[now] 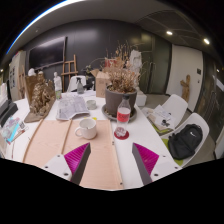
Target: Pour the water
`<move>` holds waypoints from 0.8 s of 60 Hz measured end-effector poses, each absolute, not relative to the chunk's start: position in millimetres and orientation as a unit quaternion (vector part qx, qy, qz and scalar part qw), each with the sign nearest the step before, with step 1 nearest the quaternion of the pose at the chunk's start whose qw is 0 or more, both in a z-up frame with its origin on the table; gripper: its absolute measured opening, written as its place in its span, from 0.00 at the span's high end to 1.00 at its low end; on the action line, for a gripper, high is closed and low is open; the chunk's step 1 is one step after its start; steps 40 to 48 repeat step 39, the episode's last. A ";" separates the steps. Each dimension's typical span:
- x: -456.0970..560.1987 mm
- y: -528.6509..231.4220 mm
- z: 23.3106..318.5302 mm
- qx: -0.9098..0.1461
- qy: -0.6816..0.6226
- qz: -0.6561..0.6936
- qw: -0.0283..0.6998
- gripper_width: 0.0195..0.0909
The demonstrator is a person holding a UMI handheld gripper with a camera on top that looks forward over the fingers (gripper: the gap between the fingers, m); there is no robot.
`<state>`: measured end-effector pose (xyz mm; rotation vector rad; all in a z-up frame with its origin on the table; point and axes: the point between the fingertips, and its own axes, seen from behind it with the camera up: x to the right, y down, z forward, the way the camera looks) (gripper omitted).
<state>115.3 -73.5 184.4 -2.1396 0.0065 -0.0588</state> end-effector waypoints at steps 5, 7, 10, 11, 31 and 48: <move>99.5 -112.0 194.1 -0.878 0.003 -0.033 0.477 0.09; 92.7 -126.0 196.4 -0.879 0.005 -0.034 0.476 0.09; 82.7 -144.1 200.9 -0.879 0.005 -0.035 0.475 0.08; 79.4 -149.5 202.5 -0.879 0.005 -0.035 0.476 0.08; 39.2 -208.9 212.5 -0.880 0.003 -0.038 0.474 0.08; 38.7 -214.4 214.6 -0.878 -0.006 -0.054 0.475 0.08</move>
